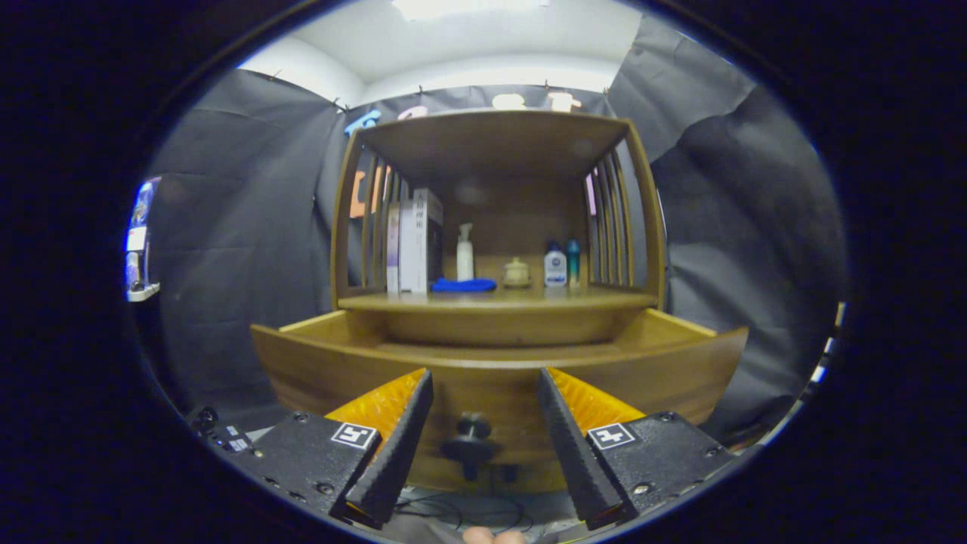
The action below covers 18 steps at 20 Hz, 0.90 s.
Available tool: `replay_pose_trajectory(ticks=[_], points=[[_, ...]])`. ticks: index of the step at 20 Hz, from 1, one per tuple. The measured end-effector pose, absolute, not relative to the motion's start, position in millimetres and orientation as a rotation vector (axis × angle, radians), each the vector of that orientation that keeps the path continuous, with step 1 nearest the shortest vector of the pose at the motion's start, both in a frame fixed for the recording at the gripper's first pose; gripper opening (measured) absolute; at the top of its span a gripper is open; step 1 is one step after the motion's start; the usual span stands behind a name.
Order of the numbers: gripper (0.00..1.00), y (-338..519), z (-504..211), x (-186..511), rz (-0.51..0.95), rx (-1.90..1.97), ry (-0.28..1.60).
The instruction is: Pull open the drawer, take out the items inside it, and place them on the countertop above the cabinet.
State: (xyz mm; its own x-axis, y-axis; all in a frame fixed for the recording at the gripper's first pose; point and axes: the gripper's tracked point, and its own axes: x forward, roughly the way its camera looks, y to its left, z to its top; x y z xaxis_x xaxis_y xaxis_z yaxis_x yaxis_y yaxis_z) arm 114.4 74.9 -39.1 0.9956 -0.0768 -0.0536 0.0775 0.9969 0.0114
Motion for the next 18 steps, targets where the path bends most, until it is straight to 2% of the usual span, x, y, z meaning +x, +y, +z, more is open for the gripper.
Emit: replay_pose_trajectory(ticks=[4, 9, 13, 18], points=[[0.87, 79.8, 8.2, 141.3, 0.009, -0.002, 0.105], [0.88, 84.7, 18.5, 188.2, 0.098, -0.002, 0.387], [0.87, 80.1, -13.4, 214.9, 0.075, -0.040, 0.609], [0.88, 79.7, -84.2, 226.4, 0.035, 0.135, 0.894]])
